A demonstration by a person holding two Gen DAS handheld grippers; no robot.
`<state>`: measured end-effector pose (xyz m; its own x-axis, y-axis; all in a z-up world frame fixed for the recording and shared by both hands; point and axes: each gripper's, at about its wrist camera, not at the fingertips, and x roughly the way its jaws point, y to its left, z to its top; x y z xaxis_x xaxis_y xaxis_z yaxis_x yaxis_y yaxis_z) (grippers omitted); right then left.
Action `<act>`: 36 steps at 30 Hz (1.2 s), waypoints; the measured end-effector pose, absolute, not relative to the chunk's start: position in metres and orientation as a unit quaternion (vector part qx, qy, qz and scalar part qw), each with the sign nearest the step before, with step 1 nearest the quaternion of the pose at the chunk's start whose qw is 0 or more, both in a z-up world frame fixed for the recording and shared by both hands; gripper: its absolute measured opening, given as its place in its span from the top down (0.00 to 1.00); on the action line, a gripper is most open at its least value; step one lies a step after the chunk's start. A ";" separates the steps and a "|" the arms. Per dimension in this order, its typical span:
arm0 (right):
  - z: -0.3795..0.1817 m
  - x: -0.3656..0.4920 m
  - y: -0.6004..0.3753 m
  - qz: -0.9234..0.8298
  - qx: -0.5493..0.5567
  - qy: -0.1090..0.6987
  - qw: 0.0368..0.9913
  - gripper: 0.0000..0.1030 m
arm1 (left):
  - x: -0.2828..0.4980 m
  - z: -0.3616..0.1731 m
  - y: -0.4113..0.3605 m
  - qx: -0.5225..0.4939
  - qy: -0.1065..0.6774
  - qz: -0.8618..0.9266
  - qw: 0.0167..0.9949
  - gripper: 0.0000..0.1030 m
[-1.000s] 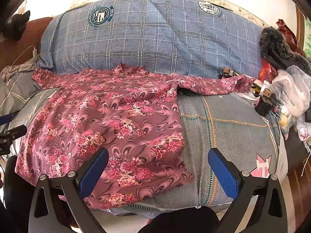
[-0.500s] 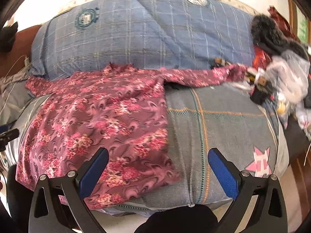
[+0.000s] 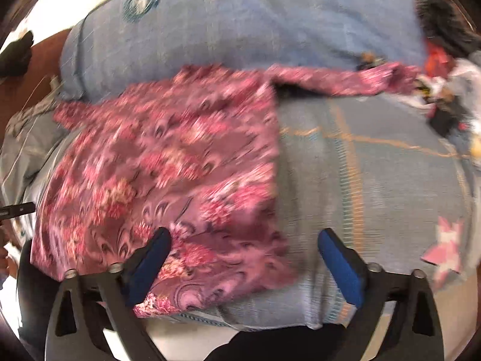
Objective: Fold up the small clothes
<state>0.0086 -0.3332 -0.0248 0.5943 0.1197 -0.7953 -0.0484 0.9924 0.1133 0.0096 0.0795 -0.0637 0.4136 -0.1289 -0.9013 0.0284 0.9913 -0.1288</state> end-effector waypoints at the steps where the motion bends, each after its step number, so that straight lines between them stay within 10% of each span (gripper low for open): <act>1: -0.028 0.010 -0.333 0.045 0.036 0.456 0.888 0.55 | 0.010 -0.065 0.073 -0.035 0.546 -0.059 0.835 0.65; 3: -0.021 0.005 -0.339 0.058 0.049 0.450 0.890 0.90 | 0.010 -0.063 0.066 -0.029 0.555 -0.082 0.827 0.92; 17: -0.024 -0.071 -0.404 0.030 0.187 0.473 0.860 0.87 | -0.001 -0.055 0.100 -0.060 0.570 -0.044 0.818 0.96; 21: -0.016 -0.073 -0.413 0.052 0.233 0.432 0.870 0.51 | 0.003 -0.049 0.088 -0.069 0.559 -0.066 0.824 0.85; 23: -0.011 -0.063 -0.404 0.052 0.223 0.414 0.881 0.55 | 0.010 -0.041 0.076 -0.068 0.552 -0.081 0.827 0.84; 27: 0.013 -0.046 -0.384 0.087 0.209 0.336 0.914 0.56 | 0.024 -0.030 0.046 -0.039 0.520 -0.086 0.849 0.41; 36: 0.014 0.014 -0.398 0.067 0.167 0.392 0.902 0.76 | 0.049 -0.045 0.020 0.017 0.531 -0.079 0.844 0.40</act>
